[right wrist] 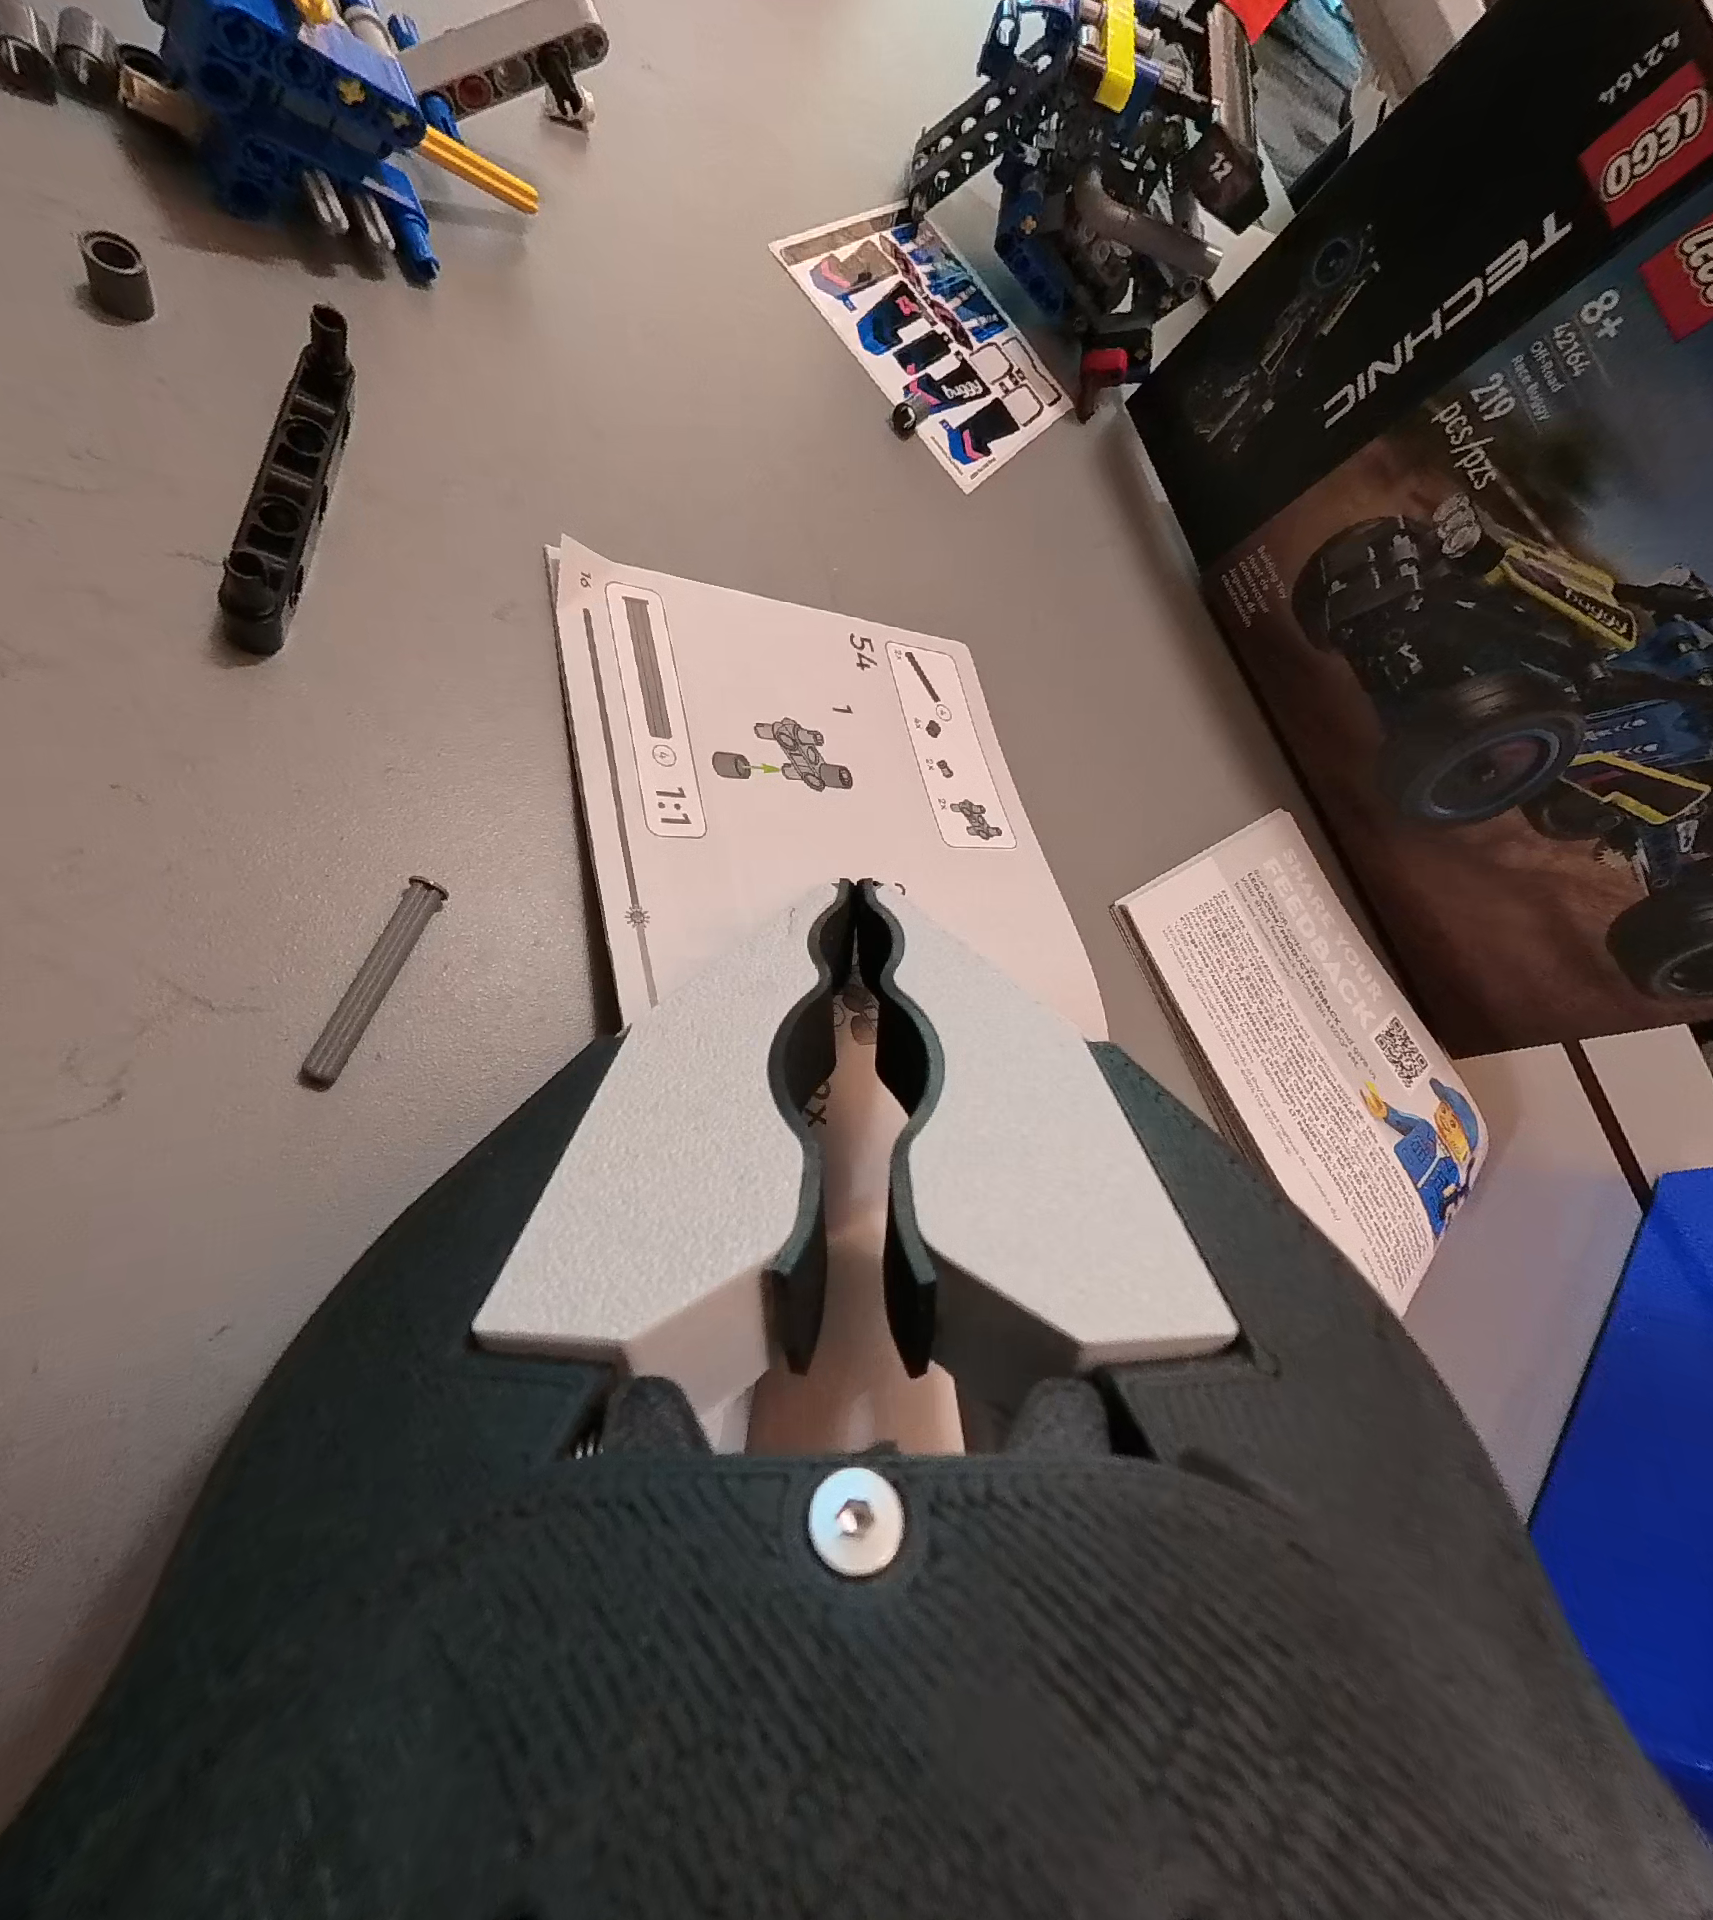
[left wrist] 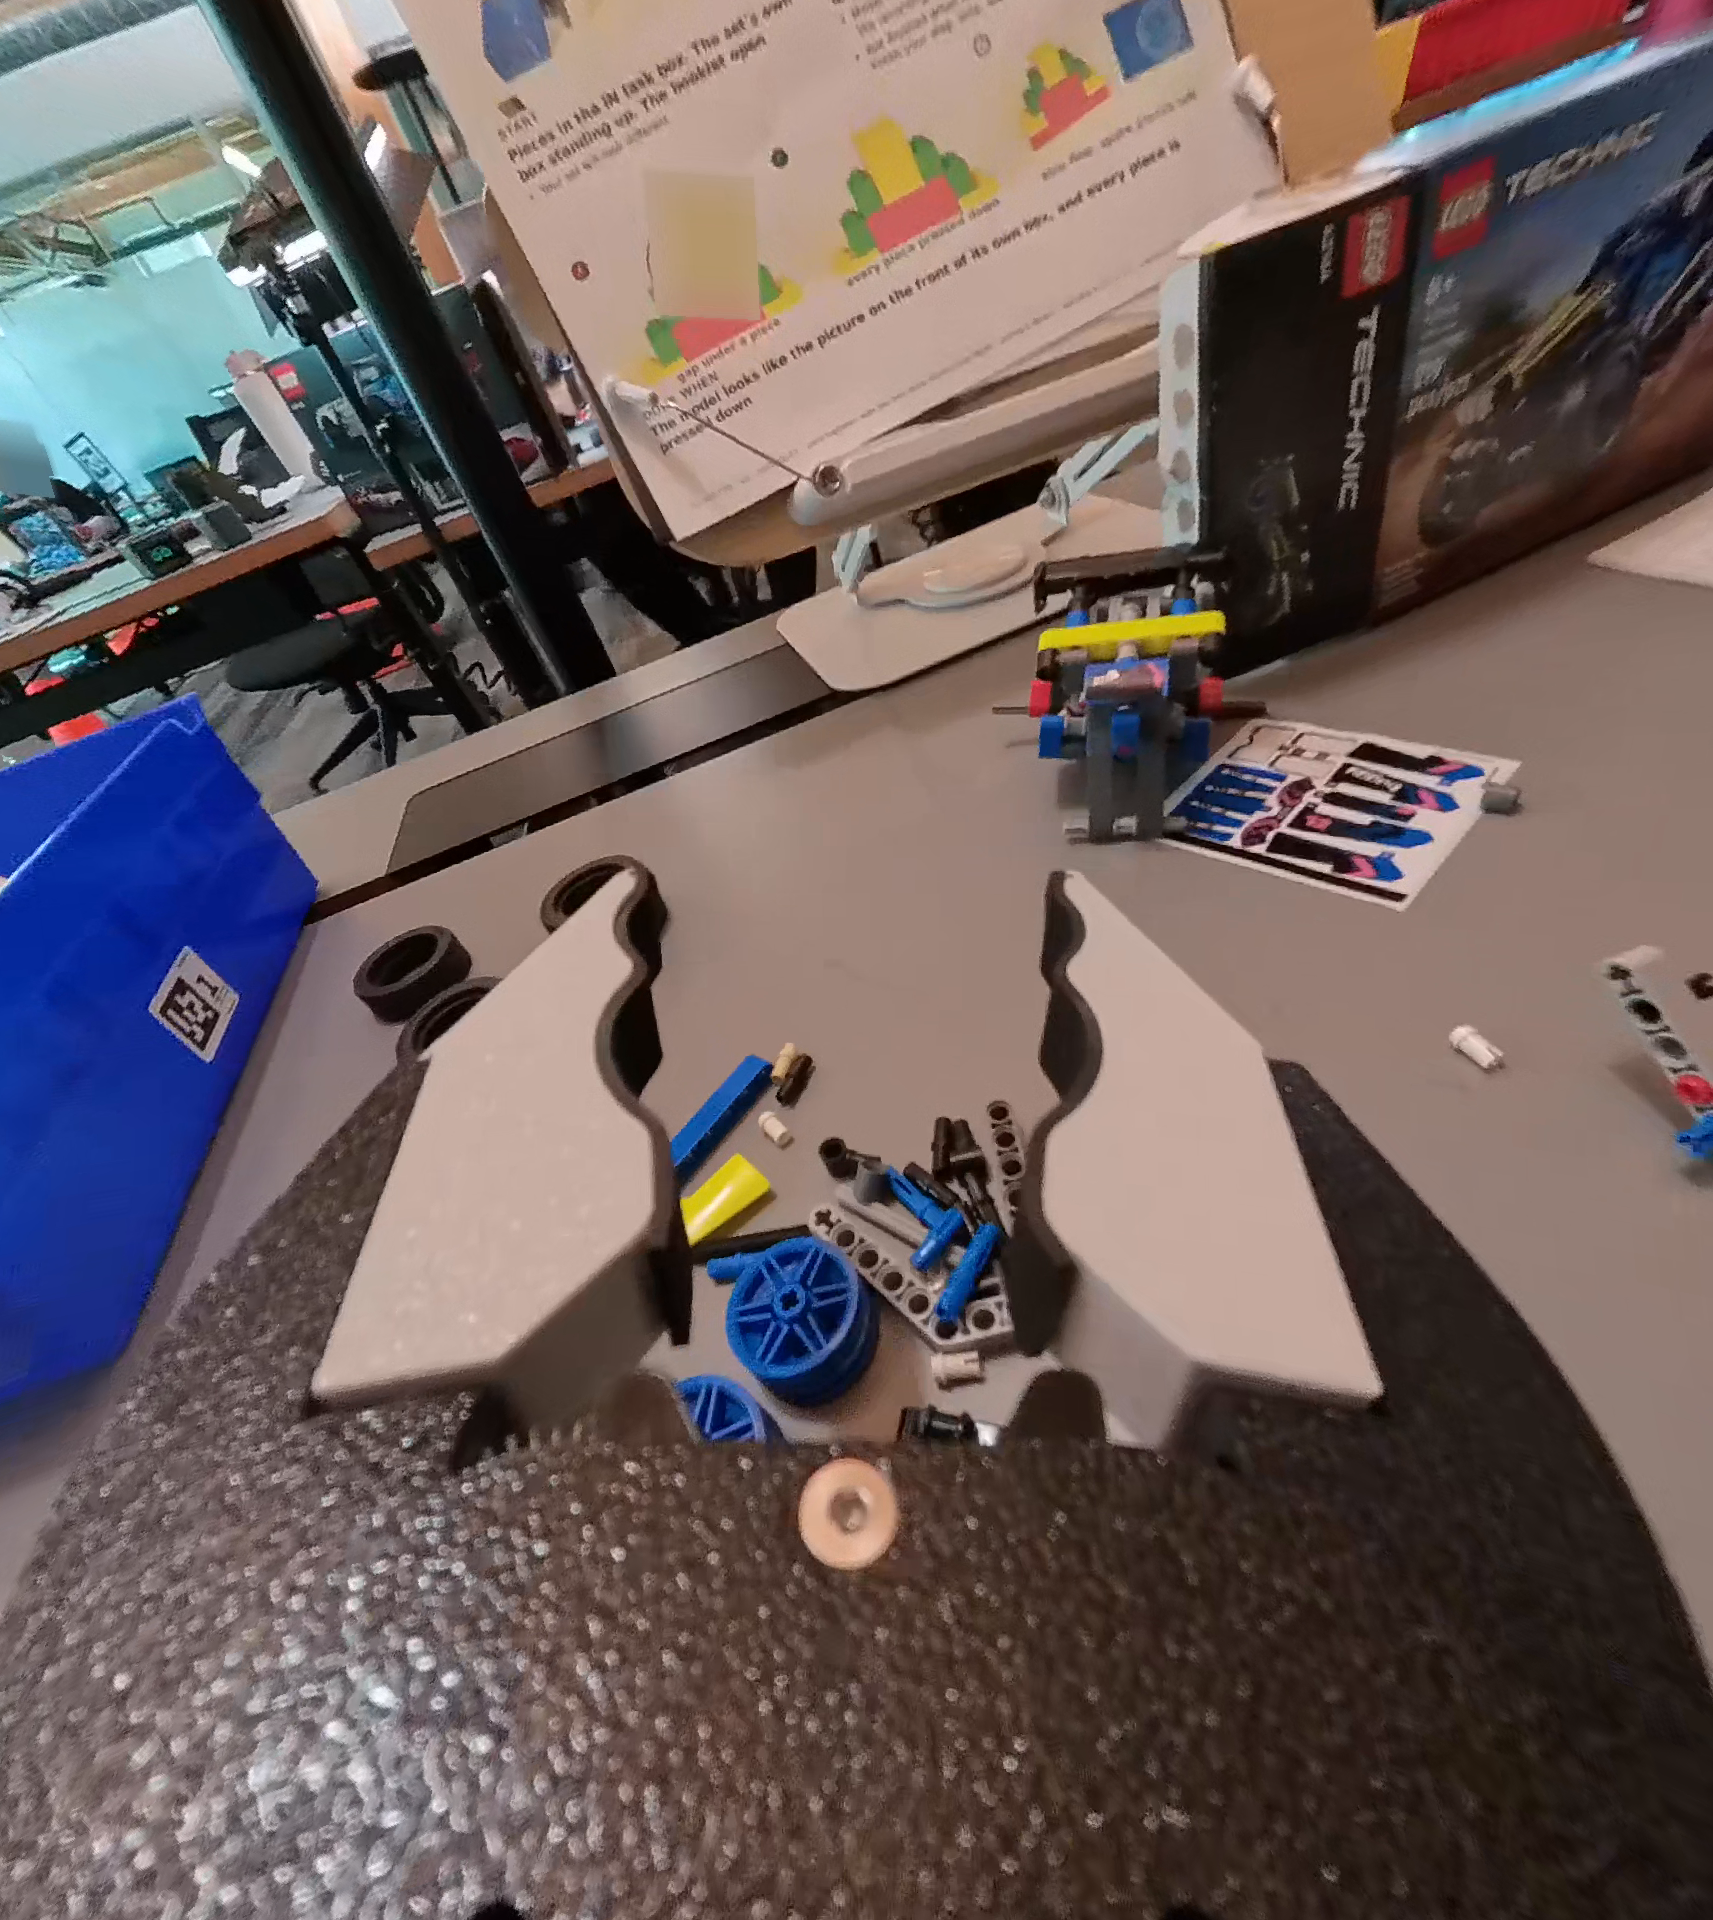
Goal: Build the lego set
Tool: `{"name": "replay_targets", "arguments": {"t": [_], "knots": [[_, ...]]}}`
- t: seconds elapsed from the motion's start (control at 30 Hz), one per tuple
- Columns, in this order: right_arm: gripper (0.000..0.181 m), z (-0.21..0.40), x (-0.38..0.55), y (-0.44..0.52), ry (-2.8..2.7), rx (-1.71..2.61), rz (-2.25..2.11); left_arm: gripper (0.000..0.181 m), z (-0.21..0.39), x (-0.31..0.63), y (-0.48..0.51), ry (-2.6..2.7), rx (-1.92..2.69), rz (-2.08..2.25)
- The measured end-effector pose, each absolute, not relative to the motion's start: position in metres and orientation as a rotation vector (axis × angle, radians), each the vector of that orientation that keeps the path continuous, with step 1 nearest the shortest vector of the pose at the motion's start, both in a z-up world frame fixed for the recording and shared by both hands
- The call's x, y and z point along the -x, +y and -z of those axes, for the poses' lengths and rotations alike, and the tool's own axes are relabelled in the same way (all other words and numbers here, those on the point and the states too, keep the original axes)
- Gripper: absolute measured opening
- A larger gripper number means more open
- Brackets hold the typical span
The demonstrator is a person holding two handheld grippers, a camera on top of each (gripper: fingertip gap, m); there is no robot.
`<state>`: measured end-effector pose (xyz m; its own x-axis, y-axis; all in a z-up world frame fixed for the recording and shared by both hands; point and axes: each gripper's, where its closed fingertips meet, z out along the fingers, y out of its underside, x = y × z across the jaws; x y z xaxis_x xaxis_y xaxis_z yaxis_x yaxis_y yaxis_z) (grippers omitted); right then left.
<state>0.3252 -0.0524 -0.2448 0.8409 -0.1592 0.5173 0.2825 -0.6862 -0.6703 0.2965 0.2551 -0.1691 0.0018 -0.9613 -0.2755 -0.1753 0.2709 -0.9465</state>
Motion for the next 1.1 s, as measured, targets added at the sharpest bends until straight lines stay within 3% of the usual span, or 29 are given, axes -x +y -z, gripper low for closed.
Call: {"name": "replay_targets", "arguments": {"t": [0.43, 0.83, 1.1], "knots": [[0.000, 0.246, -0.325, -0.052, -0.081, 2.228, 0.673, 0.061, 0.134, -0.291, 0.265, 1.233, 1.031, 0.794], [0.000, 0.247, -0.321, -0.052, -0.041, 2.249, 0.521, 0.035, 0.110, -0.260, 0.303, 1.096, 1.102, 1.009], [0.000, 0.245, -0.322, -0.052, -0.078, 2.226, 0.658, 0.013, 0.116, -0.259, 0.285, 1.389, 1.139, 1.152]]}}
